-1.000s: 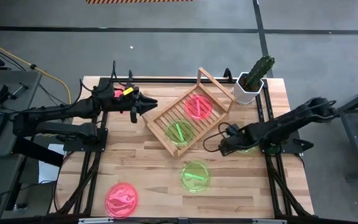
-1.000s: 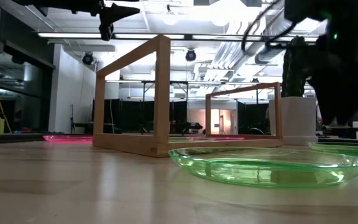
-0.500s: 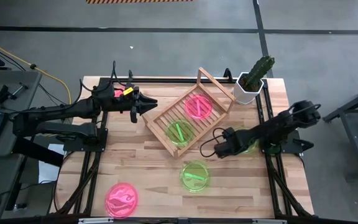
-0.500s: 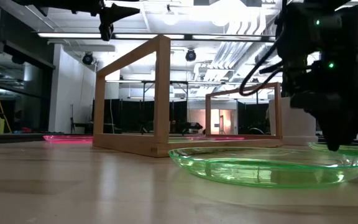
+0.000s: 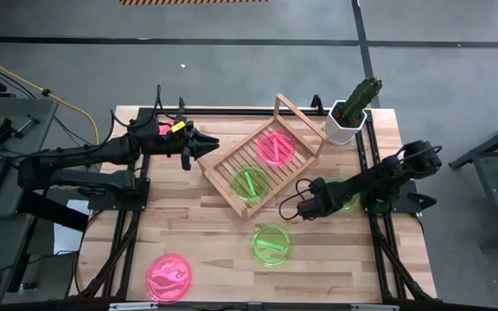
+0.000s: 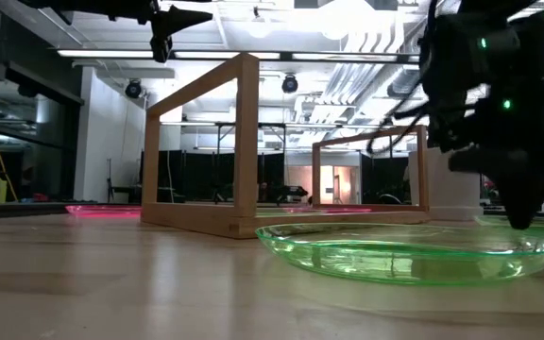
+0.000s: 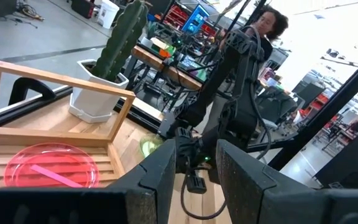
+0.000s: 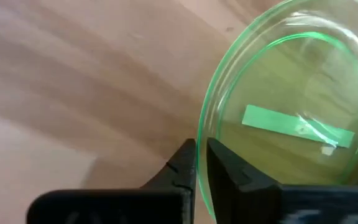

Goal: Place and stack plates onto a shelf
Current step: Stack the top green plate on top of the other green plate on the shelf

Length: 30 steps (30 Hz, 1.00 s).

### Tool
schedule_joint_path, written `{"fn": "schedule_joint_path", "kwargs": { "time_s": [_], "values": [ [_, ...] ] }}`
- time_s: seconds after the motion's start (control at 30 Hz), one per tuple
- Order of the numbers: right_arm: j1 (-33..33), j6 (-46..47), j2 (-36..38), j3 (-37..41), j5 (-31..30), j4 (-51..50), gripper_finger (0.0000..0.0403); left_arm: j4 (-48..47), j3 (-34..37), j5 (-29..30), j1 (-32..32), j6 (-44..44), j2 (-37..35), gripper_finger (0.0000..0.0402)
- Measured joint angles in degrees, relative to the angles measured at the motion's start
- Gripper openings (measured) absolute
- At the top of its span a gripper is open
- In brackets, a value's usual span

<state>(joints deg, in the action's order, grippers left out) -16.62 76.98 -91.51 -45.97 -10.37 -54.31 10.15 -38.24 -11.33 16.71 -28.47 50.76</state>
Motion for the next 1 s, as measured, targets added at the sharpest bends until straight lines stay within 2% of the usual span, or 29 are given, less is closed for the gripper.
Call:
{"fn": "schedule_joint_path", "kwargs": {
  "time_s": [0.1,0.37,0.43,0.57,0.7,0.87,1.0],
  "values": [
    [-1.1,-1.5,3.9,-1.9,1.3,-0.3,0.0004,0.0,0.0,0.0,0.0,0.0,0.0,0.0108],
    [-3.7,-4.3,12.3,-11.3,-0.5,-5.3,0.0000,0.0,0.0,0.2,0.0,0.0,0.0,0.0108],
    [-4.2,-8.6,12.9,-15.2,-2.0,-5.3,0.0000,0.0,0.0,0.2,0.0,0.0,0.0,0.0108],
    [-4.4,-23.0,11.5,-24.0,-6.9,-3.4,0.0000,0.0,0.0,0.2,0.0,0.0,0.0,0.0108],
    [-1.8,-31.3,8.5,-29.7,-7.3,-3.7,0.0000,0.0,0.0,0.0,0.0,-0.9,0.0,0.0108],
    [-2.4,-31.2,7.7,-30.1,-6.7,-10.1,0.0000,0.0,0.0,0.0,0.0,-1.3,0.0,0.0108],
    [-6.7,-20.3,9.2,-29.5,-10.6,-22.0,0.0000,-0.1,0.0,0.0,0.0,-1.3,0.0,0.0108]
  ]
}}
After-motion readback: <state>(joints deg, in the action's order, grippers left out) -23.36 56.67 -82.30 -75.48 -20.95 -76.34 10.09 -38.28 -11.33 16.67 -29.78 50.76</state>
